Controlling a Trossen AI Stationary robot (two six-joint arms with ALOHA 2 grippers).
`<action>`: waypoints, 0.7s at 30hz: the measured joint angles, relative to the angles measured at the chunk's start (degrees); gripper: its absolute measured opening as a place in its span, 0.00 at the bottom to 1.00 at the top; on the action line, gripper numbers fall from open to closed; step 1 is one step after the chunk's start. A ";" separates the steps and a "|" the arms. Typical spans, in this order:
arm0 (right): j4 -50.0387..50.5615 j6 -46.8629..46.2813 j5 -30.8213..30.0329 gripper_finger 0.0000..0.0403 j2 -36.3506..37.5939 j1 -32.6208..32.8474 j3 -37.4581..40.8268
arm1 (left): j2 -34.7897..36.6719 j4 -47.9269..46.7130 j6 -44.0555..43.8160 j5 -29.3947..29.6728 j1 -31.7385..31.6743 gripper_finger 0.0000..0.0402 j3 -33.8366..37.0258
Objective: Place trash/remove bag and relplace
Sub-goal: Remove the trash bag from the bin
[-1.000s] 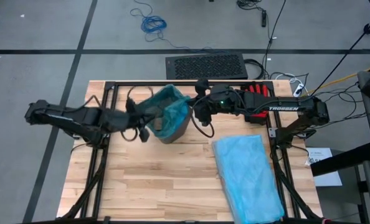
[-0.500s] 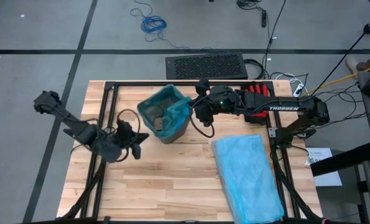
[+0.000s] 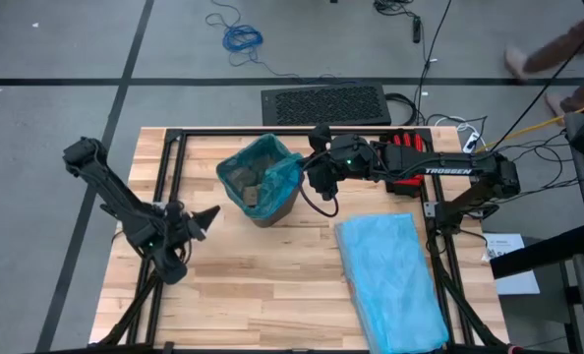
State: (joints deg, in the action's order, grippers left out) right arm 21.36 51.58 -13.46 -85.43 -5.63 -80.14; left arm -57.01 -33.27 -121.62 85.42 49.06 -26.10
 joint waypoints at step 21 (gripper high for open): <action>-0.07 0.54 0.31 0.00 -0.02 0.00 0.02 | -2.65 14.37 -8.17 4.53 -4.62 0.23 10.89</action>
State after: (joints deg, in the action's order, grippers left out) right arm 21.29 52.12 -13.15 -85.45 -5.63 -80.12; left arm -59.66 -18.90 -129.79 89.95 44.44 -15.20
